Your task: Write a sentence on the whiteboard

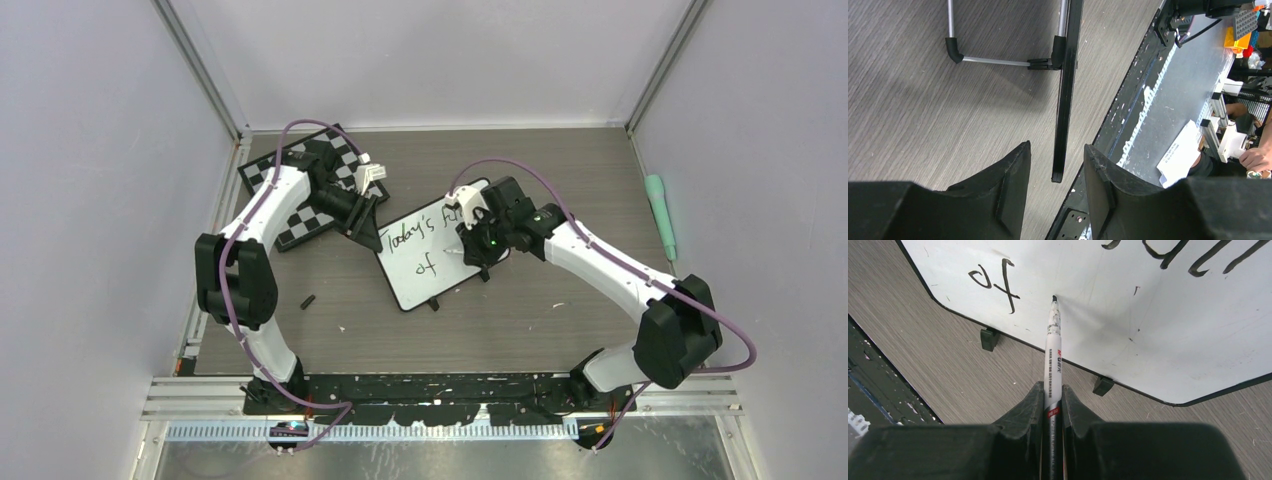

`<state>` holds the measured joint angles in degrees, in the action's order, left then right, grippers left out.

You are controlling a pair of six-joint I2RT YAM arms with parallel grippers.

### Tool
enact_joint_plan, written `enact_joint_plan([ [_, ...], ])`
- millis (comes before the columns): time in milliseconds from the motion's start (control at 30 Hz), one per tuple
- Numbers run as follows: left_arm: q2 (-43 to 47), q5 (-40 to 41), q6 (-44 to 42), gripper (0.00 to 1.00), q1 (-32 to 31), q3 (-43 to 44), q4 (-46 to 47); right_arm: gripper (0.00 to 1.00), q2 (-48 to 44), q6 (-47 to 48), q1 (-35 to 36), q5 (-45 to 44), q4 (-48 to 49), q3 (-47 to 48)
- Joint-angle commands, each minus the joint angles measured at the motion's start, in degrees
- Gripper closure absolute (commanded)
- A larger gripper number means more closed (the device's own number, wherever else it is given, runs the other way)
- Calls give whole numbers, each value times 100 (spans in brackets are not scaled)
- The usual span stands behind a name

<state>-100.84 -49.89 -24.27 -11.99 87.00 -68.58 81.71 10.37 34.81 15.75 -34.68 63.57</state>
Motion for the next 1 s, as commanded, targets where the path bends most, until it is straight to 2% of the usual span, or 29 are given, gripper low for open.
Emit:
enact_joint_plan([
  [0,24,-41,-51,56,-23,212,-42,100,20,33,-1,1,248,304],
  [967,-5,-38,-85,56,-23,238,-49,100,134,86,5,85,59,-232],
])
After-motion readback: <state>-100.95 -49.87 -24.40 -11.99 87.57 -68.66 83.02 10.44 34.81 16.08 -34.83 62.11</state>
